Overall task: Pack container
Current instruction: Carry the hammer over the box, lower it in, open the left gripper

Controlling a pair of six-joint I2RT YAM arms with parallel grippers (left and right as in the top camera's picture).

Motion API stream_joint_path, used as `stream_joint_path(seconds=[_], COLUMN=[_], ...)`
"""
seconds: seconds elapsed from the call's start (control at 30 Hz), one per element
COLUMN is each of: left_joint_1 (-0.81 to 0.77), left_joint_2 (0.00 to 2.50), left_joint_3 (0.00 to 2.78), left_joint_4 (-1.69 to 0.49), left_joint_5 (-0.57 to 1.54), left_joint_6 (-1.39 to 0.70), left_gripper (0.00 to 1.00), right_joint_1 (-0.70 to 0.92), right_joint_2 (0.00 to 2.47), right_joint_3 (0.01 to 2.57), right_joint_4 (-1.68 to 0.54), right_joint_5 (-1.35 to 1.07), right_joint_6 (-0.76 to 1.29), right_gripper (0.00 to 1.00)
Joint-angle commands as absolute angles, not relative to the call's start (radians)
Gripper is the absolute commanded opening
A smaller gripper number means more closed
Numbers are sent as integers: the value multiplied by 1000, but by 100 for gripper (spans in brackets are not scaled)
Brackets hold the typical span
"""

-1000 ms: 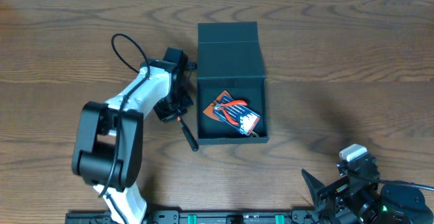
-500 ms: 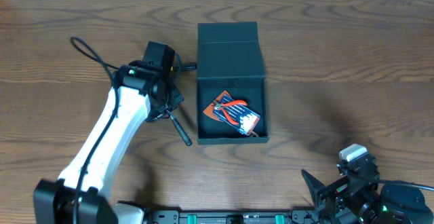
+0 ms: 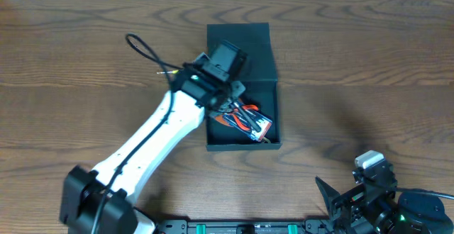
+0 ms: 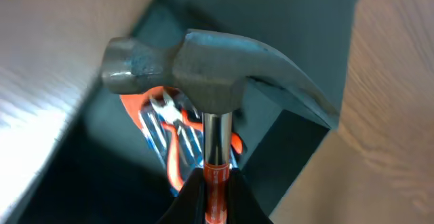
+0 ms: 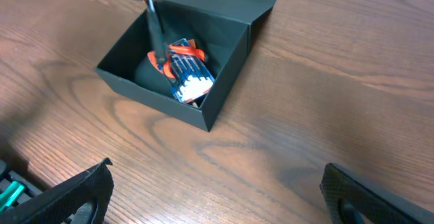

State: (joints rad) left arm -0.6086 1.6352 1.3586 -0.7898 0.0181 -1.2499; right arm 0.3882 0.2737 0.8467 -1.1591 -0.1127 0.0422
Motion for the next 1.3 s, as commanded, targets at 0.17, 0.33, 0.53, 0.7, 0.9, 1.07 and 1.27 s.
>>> stream_joint_path(seconds=[0.17, 0.33, 0.53, 0.7, 0.9, 1.07, 1.27], left_joint_1=[-652, -675, -679, -679, -679, -679, -679], left_joint_2=[1747, 1803, 1837, 1876, 1930, 1928, 1856], left_joint_3=[1382, 1382, 1382, 1381, 1381, 1381, 1382], left_joint_4=[-789, -741, -735, -734, -723, -719, -722], left_joint_5=[-8, -4, -6, -5, -5, -5, -22], left_joint_6=[-1558, -1570, -1577, -1596, -1615, -1614, -1606], left_gripper=[6, 6, 6, 6, 6, 31, 32], right_joint_1=[380, 380, 380, 380, 380, 380, 380], right_joint_2=[270, 270, 270, 270, 270, 270, 270], right_joint_3=[847, 847, 847, 847, 847, 847, 847], right_joint_4=[-1159, -1159, -1159, -1159, -1159, -1159, -1159], right_joint_5=[-112, -112, -112, -112, -112, -112, -112], right_joint_6=[55, 55, 55, 55, 55, 55, 55], right_gripper=[99, 99, 99, 99, 99, 99, 99])
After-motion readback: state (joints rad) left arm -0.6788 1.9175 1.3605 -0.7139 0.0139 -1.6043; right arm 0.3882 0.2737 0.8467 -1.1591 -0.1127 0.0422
